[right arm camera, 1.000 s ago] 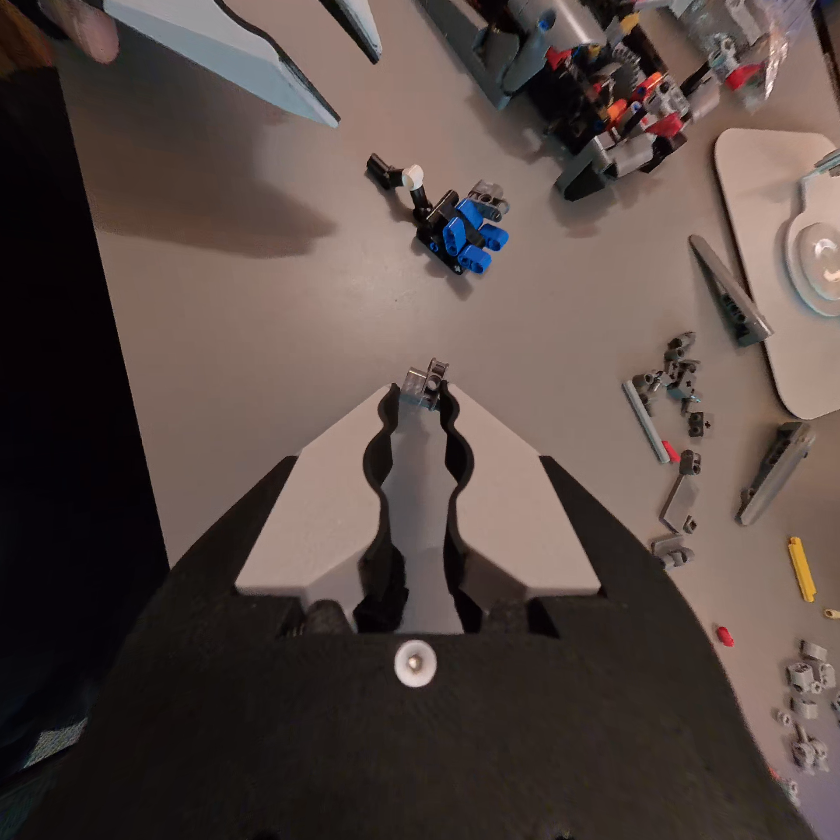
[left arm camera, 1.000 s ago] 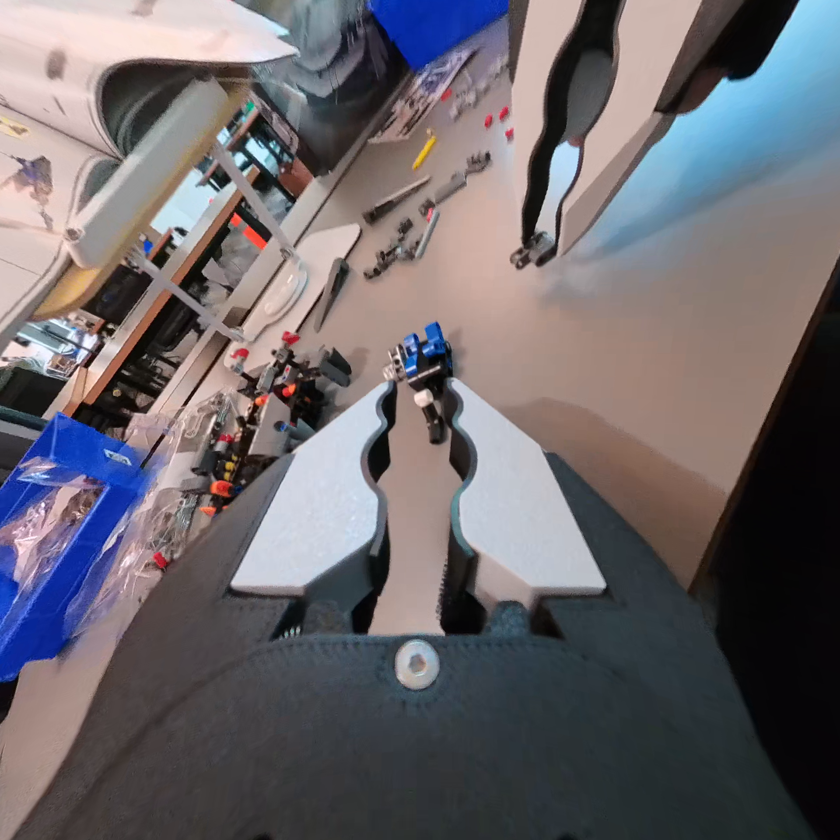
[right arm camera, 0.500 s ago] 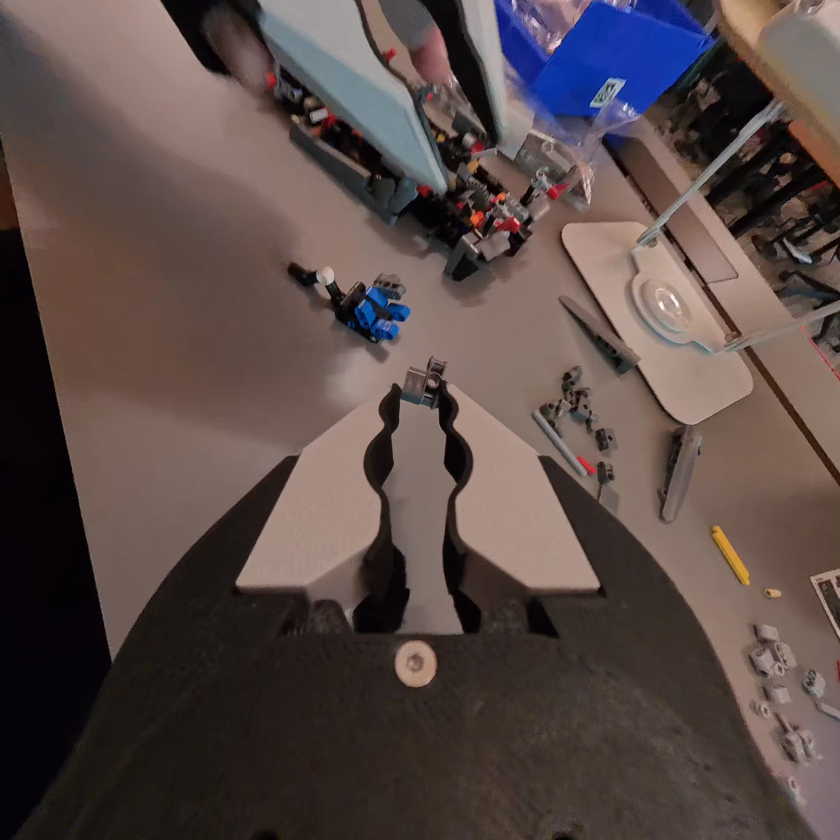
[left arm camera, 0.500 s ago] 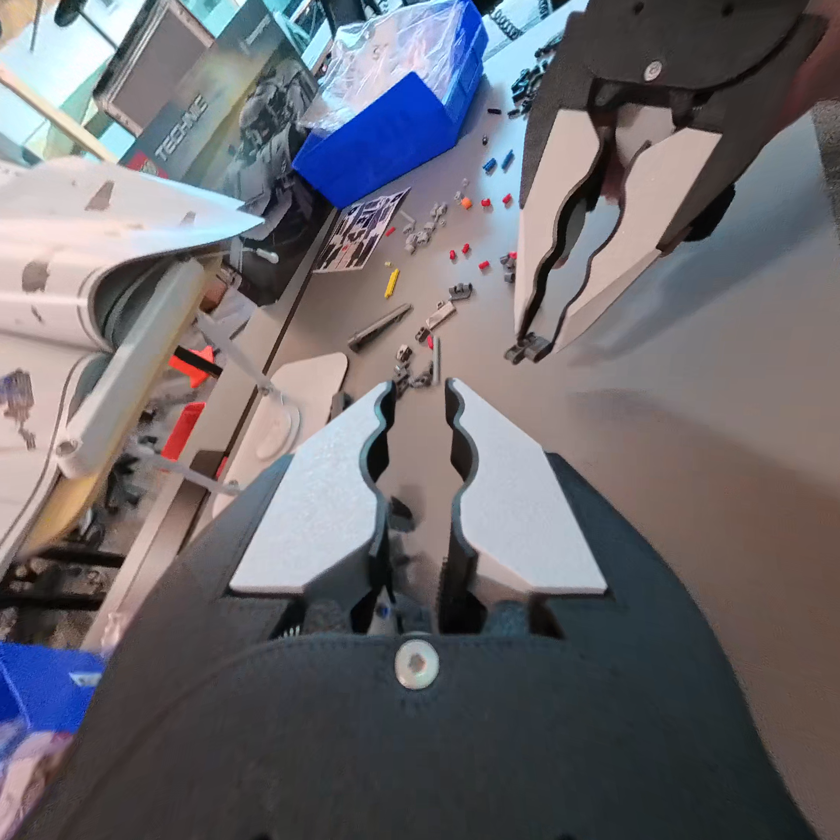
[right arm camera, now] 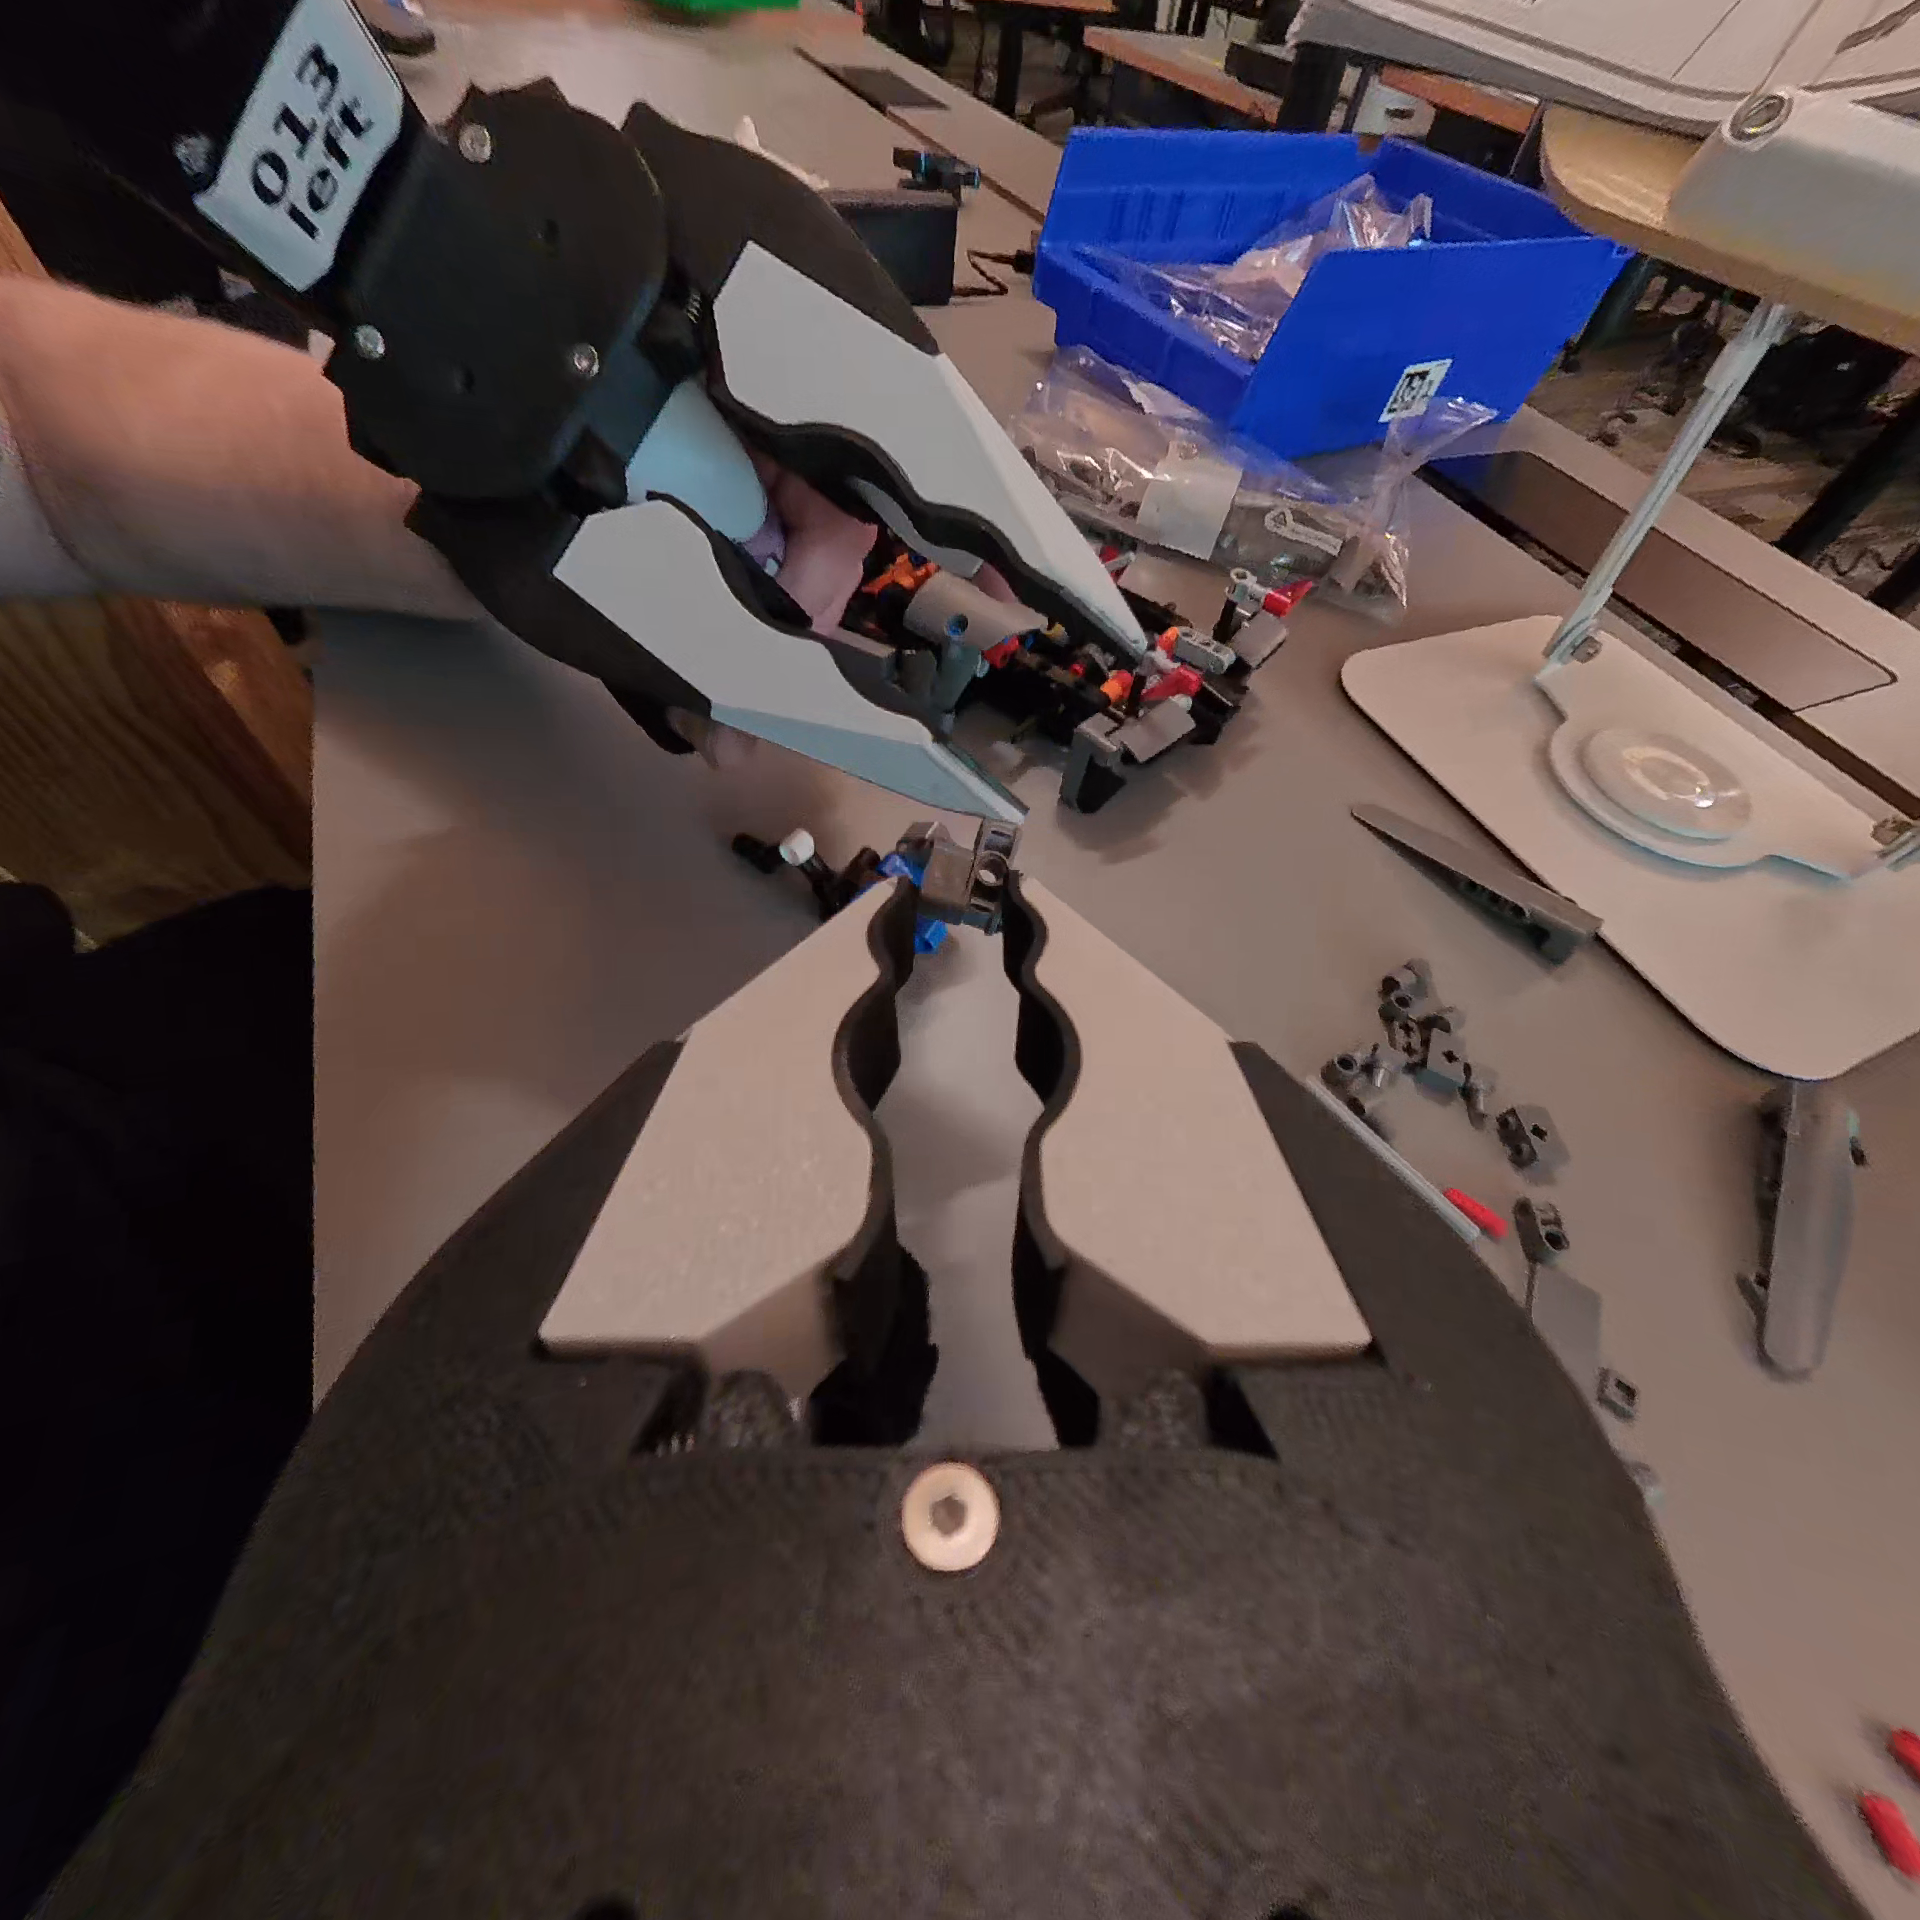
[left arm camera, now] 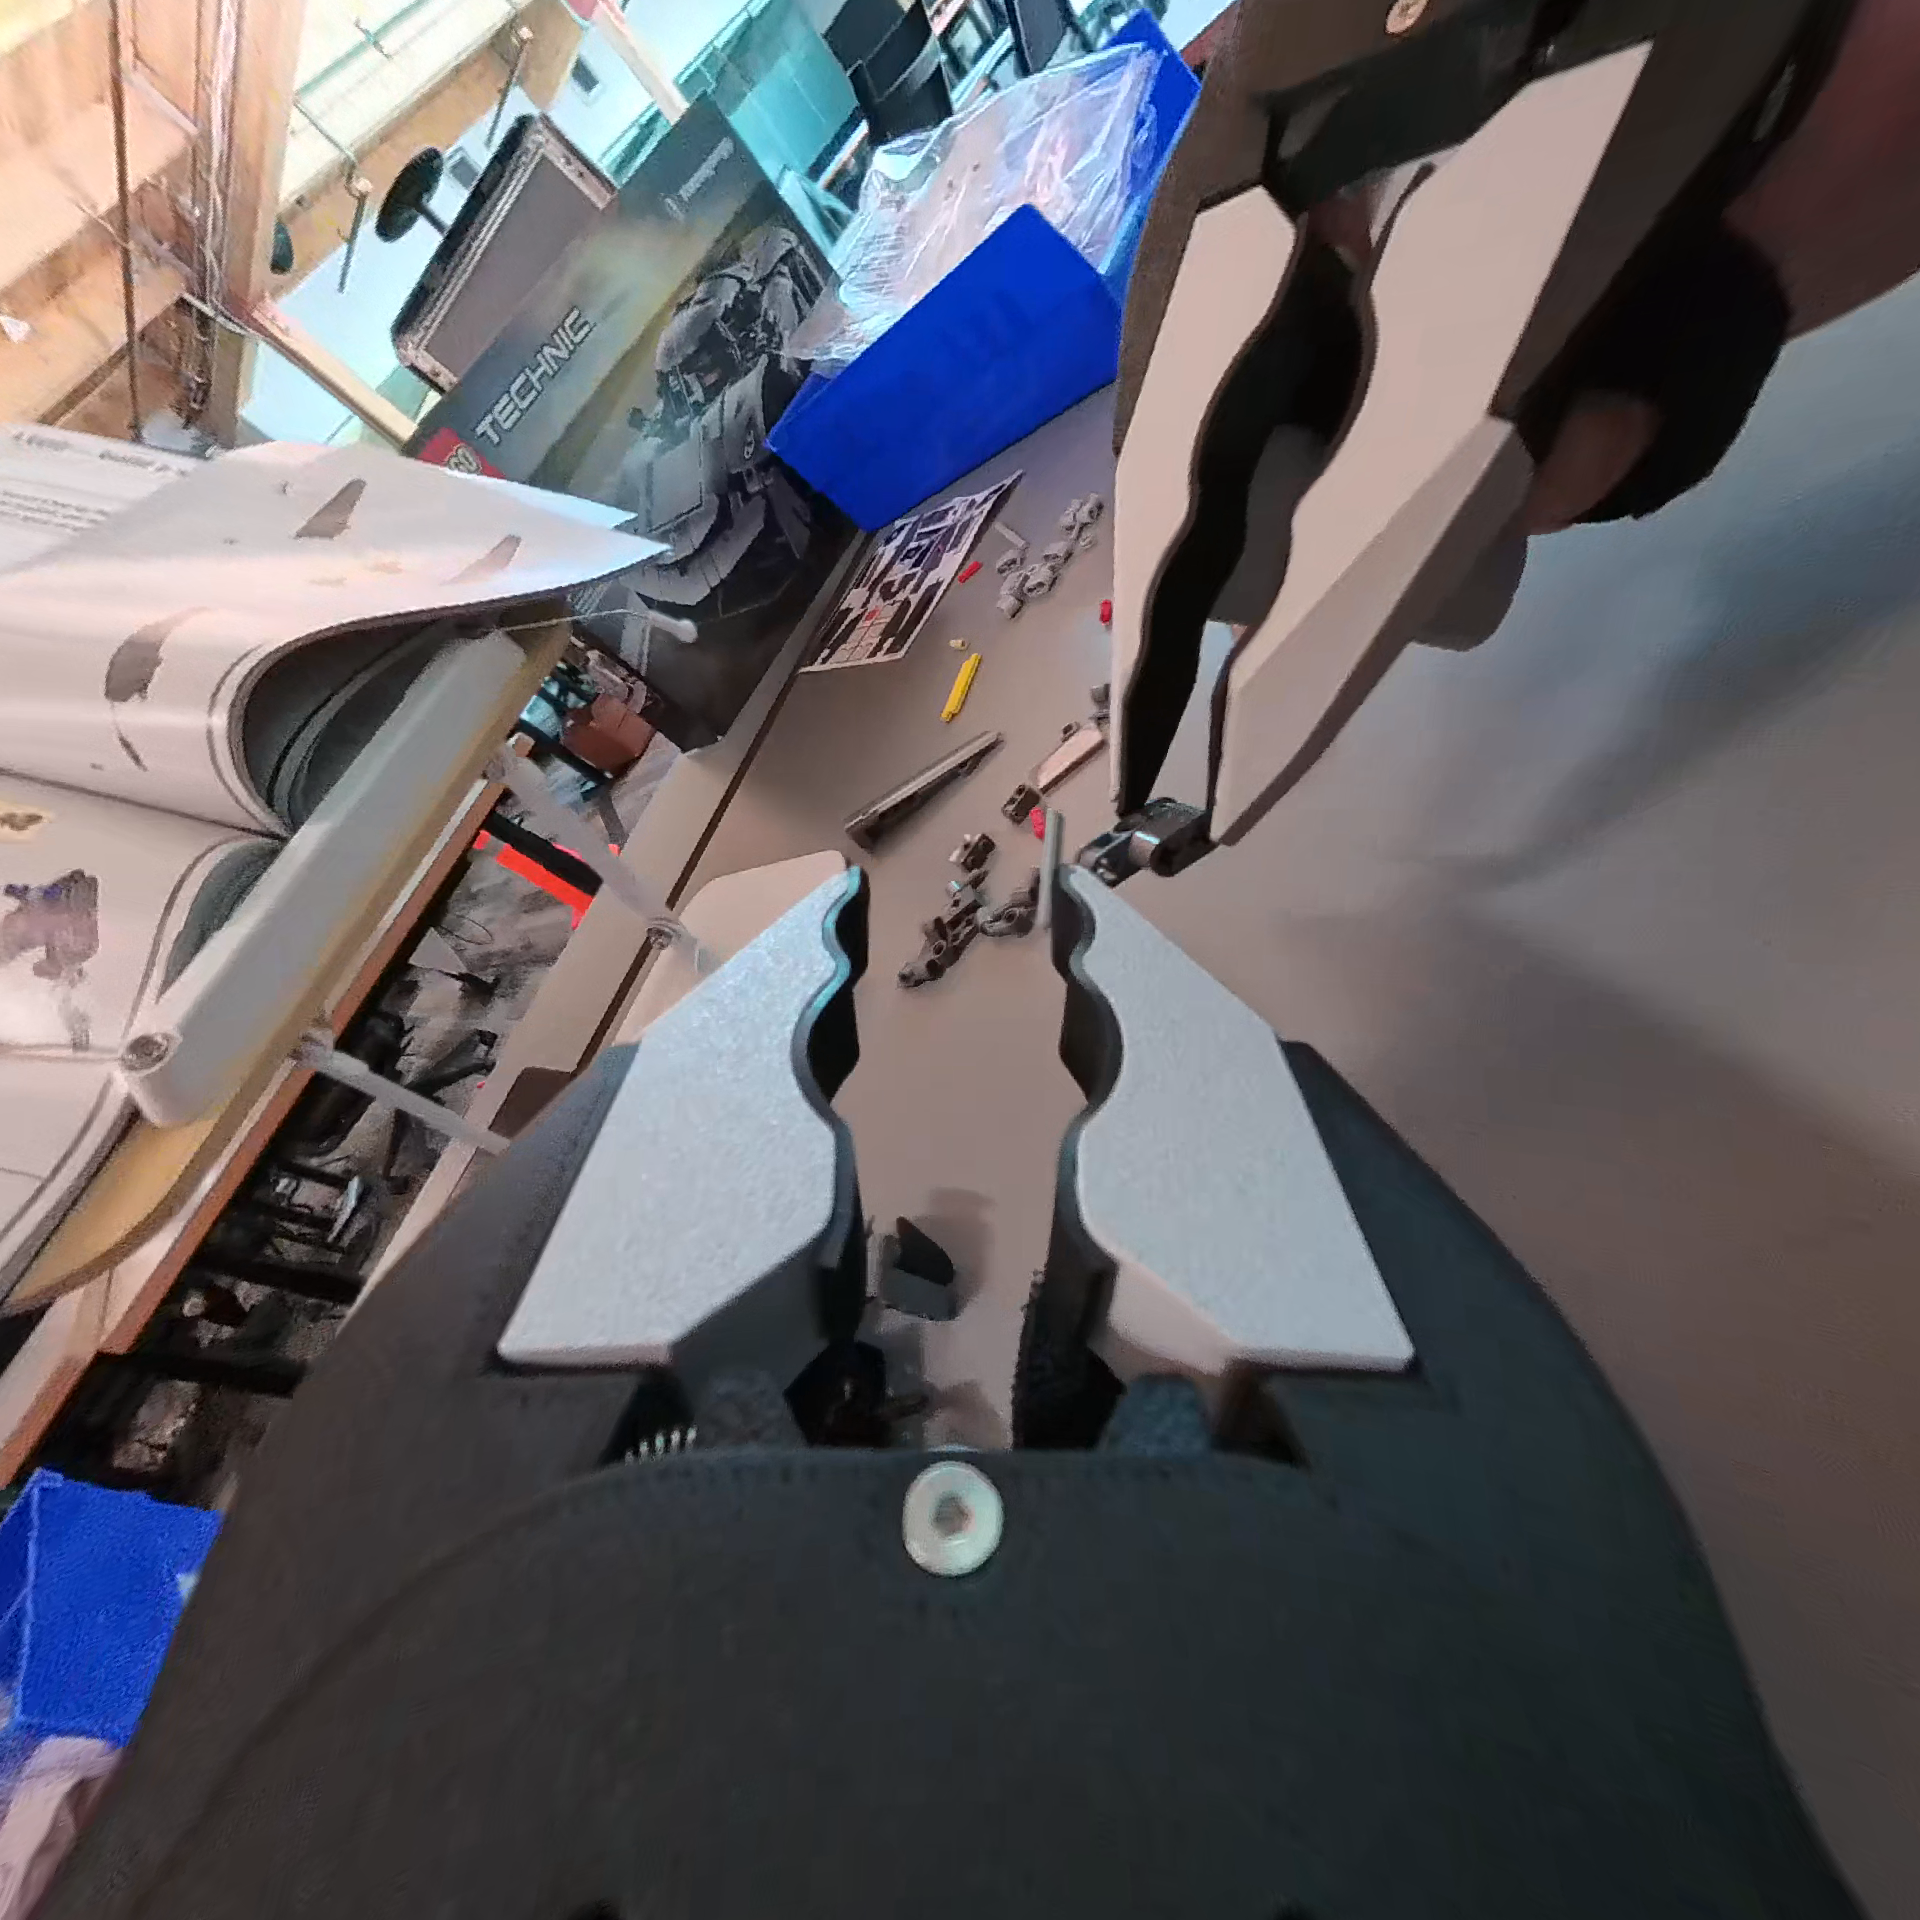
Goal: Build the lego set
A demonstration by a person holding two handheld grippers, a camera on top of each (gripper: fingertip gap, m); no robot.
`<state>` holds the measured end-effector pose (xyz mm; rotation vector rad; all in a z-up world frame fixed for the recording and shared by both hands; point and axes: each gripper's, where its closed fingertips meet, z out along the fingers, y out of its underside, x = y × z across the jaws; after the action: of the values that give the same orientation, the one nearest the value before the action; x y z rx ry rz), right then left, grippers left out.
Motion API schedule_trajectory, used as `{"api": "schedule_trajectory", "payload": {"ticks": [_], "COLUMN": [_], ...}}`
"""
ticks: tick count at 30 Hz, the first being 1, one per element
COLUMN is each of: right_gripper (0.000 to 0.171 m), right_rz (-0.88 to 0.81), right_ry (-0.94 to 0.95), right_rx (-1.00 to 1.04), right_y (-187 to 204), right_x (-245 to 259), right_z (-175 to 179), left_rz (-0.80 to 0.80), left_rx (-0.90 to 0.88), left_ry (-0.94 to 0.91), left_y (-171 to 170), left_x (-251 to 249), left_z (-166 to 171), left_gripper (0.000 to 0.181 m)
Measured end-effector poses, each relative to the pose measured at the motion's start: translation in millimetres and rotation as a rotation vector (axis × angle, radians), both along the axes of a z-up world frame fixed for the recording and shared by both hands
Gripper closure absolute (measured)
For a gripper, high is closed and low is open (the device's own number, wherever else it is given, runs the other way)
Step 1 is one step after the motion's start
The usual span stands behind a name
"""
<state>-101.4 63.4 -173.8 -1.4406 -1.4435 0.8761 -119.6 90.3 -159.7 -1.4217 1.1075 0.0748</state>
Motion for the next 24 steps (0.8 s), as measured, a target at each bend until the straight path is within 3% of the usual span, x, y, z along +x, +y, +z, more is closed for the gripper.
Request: {"api": "schedule_trajectory", "payload": {"ticks": [8, 11, 17, 21, 24], "right_gripper": [0.158, 0.158, 0.158, 0.158, 0.158], "right_rz": [-0.031, -0.082, -0.161, -0.143, -0.119], "right_ry": [0.075, 0.101, -0.041, -0.082, -0.072], "right_rx": [0.013, 0.165, 0.736, 0.821, 0.74], "right_y": [10, 14, 8, 1, 0], "right_x": [-5, -4, -10, -17, -17], "right_z": [18, 32, 39, 36, 35], "left_rz": [0.045, 0.06, 0.06, 0.042, 0.054], "left_rx": [0.045, 0.065, 0.12, 0.199, 0.287], "left_ry": [-0.047, -0.054, -0.041, 0.025, 0.103], "left_y": [3, 4, 2, -4, -7], "left_x": [-13, -16, -15, -10, -9], "left_z": [13, 16, 21, 23, 25], "left_gripper": [0.145, 0.143, 0.144, 0.149, 0.154]}}
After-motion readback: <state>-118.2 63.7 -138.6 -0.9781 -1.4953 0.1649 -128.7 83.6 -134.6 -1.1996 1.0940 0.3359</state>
